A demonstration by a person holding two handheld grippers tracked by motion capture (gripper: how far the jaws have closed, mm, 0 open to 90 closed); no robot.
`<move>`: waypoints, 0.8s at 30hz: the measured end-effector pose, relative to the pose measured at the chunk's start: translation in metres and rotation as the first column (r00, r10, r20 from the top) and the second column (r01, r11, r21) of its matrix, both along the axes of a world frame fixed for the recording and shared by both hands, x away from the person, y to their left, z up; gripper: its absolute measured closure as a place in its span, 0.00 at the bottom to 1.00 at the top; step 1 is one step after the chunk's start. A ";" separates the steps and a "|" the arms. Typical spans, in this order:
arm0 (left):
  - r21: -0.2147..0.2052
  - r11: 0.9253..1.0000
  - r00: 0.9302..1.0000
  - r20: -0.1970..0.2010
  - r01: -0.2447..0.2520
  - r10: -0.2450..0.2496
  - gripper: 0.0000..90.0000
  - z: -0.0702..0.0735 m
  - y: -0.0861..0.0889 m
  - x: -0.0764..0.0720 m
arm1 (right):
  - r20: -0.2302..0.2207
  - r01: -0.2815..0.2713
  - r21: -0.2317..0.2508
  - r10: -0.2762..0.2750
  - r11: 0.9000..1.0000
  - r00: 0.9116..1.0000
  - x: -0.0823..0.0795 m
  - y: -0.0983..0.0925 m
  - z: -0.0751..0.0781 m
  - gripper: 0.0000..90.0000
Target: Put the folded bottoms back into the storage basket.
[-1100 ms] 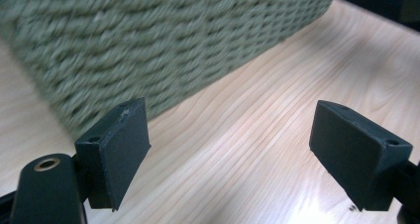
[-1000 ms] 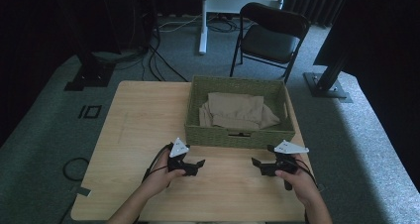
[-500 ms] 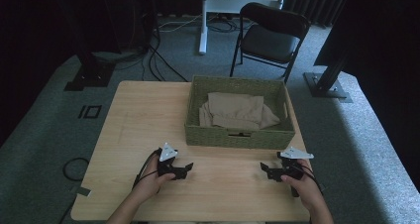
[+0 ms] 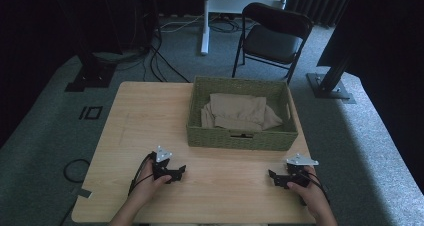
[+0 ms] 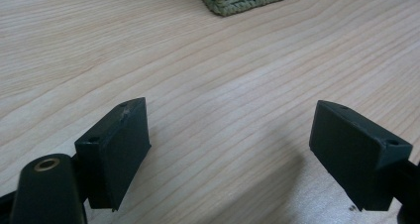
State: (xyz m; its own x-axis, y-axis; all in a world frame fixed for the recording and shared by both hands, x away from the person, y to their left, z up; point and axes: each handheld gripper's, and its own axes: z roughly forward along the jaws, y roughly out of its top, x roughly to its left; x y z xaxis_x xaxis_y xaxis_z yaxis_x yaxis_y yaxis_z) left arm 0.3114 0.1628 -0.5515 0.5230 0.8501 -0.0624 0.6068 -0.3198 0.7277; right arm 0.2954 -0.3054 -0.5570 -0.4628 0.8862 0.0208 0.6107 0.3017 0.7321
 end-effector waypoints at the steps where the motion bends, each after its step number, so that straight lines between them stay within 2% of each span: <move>1: 0.005 1.000 1.000 0.001 -0.004 0.004 0.19 0.000 0.000 0.000 | 0.001 0.005 -0.004 -0.005 1.000 1.000 0.000 0.000 0.000 0.13; 4: 0.018 1.000 1.000 0.006 -0.023 0.023 0.19 0.000 -0.001 0.000 | 0.000 0.015 -0.016 -0.016 1.000 1.000 -0.001 0.000 0.000 0.13; 10: 0.081 0.995 0.998 0.019 -0.058 0.057 0.18 -0.001 -0.006 -0.001 | -0.001 0.030 -0.011 -0.030 0.999 1.000 -0.001 0.000 0.000 0.14; 13: 0.079 0.992 0.995 0.020 -0.099 0.098 0.17 -0.001 -0.010 -0.001 | 0.001 0.038 -0.013 -0.038 0.999 0.999 0.000 0.000 -0.001 0.14; 24: 0.076 0.988 0.991 0.020 -0.133 0.132 0.16 -0.001 -0.010 0.000 | 0.002 0.053 -0.014 -0.053 0.999 0.999 0.000 0.001 -0.001 0.13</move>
